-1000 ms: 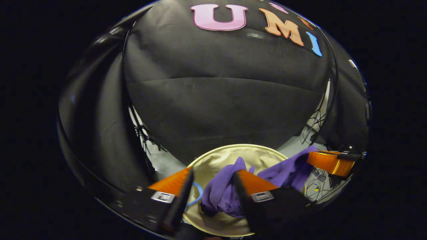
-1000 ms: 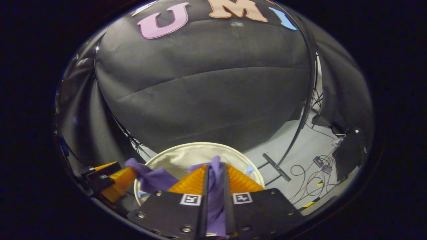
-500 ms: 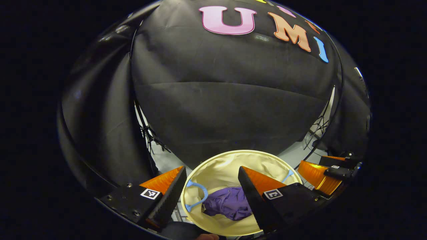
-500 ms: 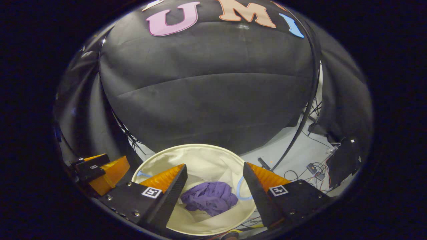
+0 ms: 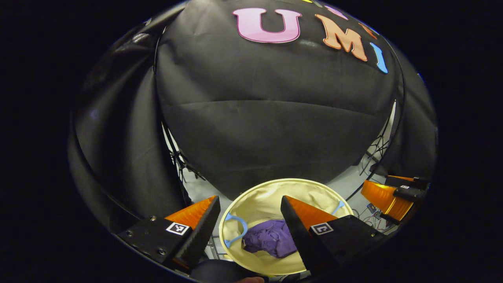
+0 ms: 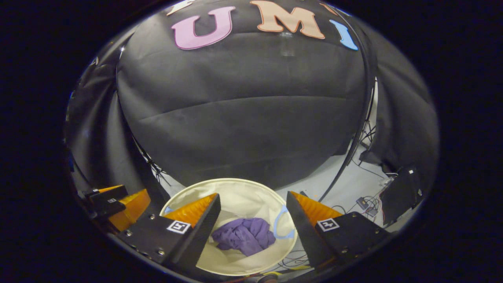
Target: Grasp the clothes on the hanger with both hands and then place them into the laundry hamper below.
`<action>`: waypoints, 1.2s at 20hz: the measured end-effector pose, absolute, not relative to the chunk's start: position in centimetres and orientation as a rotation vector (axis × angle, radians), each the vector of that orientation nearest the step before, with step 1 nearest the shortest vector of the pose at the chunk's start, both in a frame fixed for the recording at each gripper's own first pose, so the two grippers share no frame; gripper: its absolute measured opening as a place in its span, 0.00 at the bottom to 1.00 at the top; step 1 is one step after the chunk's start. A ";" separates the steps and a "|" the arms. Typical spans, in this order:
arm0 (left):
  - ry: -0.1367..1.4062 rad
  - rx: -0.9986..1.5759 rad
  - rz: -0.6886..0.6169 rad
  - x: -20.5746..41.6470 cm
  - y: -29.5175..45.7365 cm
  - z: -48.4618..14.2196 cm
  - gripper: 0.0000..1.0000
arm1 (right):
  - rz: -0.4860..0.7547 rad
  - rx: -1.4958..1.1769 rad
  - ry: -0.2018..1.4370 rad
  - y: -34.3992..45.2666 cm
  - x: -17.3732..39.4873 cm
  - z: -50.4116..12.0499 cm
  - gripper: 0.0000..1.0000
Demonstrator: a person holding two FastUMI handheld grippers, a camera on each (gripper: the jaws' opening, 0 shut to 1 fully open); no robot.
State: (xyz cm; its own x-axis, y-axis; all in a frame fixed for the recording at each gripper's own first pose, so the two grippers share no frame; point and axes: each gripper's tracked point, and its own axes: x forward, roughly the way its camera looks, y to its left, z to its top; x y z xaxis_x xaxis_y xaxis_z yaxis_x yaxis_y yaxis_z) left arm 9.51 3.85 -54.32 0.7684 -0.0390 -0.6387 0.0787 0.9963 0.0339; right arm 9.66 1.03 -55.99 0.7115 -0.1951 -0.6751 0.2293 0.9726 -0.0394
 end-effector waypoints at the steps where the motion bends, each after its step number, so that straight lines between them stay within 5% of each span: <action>1: 0.678 0.057 -0.068 9.7 3.7 -53.5 0.96 | -0.232 0.049 0.734 1.1 10.0 -55.2 1.00; 10: 0.572 0.065 -0.088 11.4 2.9 -44.3 0.96 | -0.180 0.063 0.636 3.3 12.0 -45.5 0.97; 24: 0.287 -0.008 -0.101 9.5 4.0 -22.0 0.96 | -0.060 0.012 0.330 8.4 10.8 -22.6 1.00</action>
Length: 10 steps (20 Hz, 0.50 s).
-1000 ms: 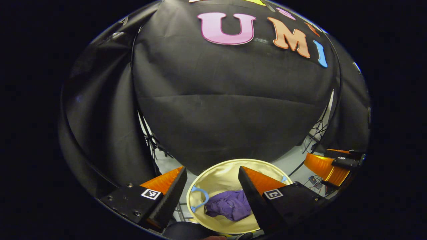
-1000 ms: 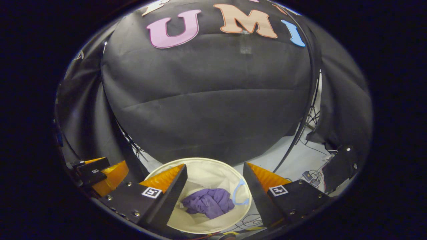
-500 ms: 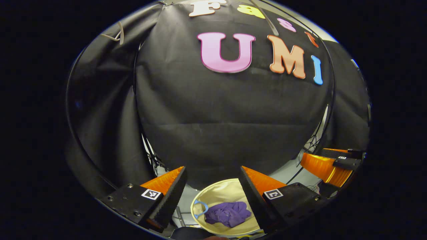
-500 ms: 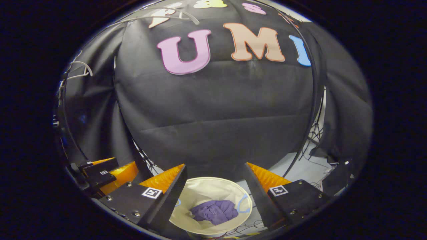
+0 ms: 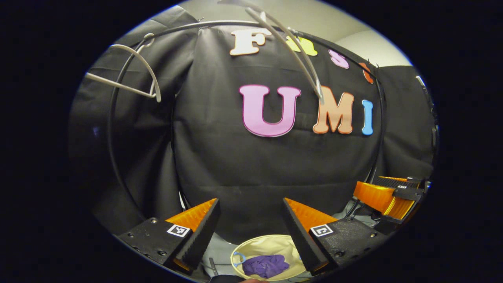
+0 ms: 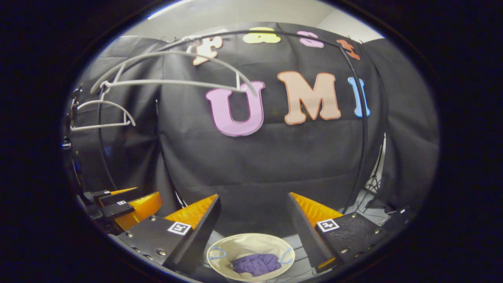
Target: Grasp the clothes on the hanger with both hands and then place them into the laundry hamper below.
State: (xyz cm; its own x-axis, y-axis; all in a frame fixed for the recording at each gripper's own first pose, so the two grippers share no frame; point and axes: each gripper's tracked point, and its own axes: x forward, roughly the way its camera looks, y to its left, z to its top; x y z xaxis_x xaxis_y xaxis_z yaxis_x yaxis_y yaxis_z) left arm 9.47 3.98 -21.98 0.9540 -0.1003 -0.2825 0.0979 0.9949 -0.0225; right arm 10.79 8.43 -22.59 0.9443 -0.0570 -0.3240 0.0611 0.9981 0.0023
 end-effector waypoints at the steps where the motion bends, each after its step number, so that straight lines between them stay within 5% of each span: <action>1: 0.275 -0.014 -0.100 9.2 4.1 -20.9 0.95 | -0.057 0.001 0.316 8.8 10.9 -21.2 1.00; 10: 0.108 0.007 -0.071 6.2 4.7 -11.3 0.92 | 0.010 0.014 0.217 11.0 7.8 -14.5 1.00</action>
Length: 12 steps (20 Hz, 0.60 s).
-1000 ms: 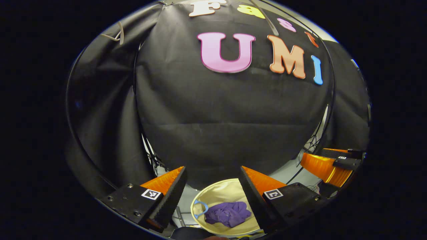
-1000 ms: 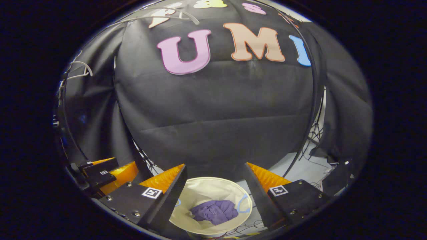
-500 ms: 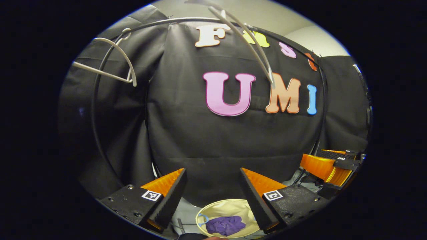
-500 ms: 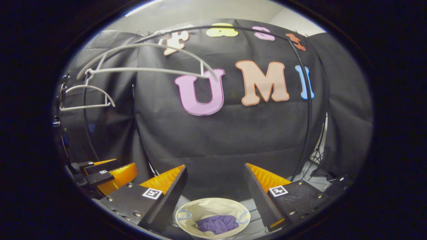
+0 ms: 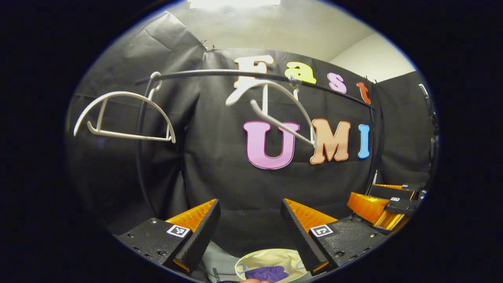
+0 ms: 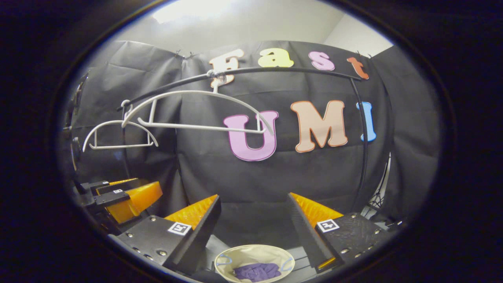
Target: Grasp the clothes on the hanger with both hands and then place them into the laundry hamper below.
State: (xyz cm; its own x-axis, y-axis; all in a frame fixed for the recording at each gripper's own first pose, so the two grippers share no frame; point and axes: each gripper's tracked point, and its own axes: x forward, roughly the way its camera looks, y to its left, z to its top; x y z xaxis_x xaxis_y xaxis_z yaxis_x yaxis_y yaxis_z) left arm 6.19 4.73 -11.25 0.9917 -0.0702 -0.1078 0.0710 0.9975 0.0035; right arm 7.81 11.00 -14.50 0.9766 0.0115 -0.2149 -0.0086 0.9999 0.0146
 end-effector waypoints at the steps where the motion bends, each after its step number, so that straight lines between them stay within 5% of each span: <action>1: 0.103 0.006 -0.072 5.9 4.6 -10.6 0.92 | 0.009 0.016 0.204 10.8 7.5 -13.7 1.00; 12: 0.064 0.014 -0.136 3.3 1.0 -7.1 0.92 | 0.015 0.041 0.132 8.8 4.2 -8.7 1.00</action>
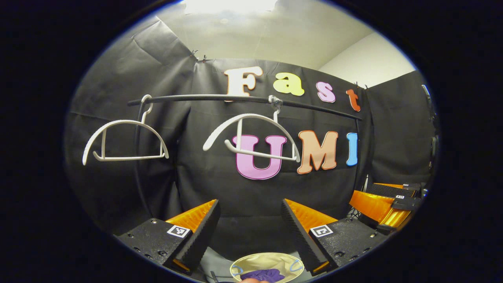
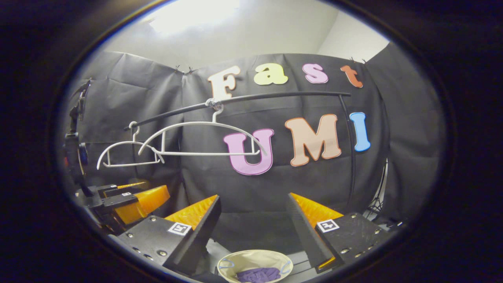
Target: Grasp the clothes on the hanger with both hands and then place them into the laundry hamper below.
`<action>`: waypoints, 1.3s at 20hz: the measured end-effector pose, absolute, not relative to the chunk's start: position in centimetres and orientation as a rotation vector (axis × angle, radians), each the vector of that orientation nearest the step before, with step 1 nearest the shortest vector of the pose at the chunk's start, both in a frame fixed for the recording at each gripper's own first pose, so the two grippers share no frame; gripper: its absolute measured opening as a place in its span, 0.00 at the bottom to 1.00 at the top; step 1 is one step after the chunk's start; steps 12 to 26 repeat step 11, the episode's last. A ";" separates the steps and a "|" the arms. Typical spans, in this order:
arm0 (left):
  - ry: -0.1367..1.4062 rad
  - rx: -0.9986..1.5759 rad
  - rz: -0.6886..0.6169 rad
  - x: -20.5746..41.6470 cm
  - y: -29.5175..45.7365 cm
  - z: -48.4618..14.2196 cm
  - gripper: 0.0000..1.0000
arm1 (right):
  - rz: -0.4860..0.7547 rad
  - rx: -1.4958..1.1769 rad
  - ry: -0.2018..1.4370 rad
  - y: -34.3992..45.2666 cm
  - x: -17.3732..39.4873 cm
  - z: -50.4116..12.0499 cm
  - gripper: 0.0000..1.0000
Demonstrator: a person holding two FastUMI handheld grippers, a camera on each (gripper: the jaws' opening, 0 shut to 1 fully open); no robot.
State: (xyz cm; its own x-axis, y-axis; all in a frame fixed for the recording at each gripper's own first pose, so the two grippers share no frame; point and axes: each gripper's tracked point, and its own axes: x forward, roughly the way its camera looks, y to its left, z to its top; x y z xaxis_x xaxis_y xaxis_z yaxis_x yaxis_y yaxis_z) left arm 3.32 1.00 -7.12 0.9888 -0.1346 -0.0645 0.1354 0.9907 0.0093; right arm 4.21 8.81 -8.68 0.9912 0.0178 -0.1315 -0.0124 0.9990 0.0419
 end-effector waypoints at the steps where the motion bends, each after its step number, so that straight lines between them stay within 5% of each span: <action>1: 0.058 0.012 -0.138 3.2 0.9 -6.9 0.92 | 0.018 0.036 0.129 8.7 3.9 -8.5 1.00; 26: 0.044 -0.032 -0.076 2.4 1.7 -6.2 0.92 | 0.090 -0.014 0.044 9.6 1.3 -6.4 1.00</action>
